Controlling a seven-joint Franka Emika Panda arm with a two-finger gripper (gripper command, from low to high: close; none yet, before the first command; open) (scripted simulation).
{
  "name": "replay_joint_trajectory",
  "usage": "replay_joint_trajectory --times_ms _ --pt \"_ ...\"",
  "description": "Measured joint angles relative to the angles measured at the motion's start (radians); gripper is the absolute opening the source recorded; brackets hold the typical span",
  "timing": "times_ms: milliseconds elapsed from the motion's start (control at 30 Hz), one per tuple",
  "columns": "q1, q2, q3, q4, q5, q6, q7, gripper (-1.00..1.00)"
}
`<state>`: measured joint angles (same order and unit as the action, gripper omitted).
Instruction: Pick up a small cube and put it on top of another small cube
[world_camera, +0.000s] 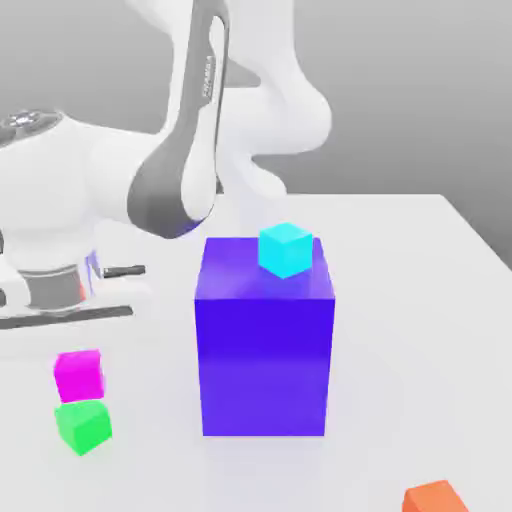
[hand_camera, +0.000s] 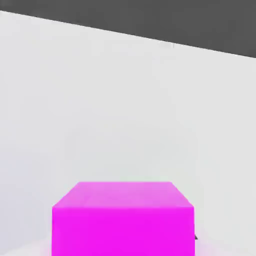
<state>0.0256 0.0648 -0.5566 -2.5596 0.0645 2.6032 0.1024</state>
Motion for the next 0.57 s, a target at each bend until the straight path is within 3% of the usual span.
replay_joint_trajectory --times_ms 167,200,433,567 --pt "-0.052 0.135 0.082 -0.017 0.177 0.141 -0.128 -1.00" --pt "-0.074 0.170 0.112 -0.014 0.220 0.169 -0.159 1.00" --pt "-0.080 0.178 0.120 -0.014 0.229 0.177 -0.166 1.00" --pt "-0.044 0.050 0.053 -0.026 0.067 0.080 -0.049 1.00"
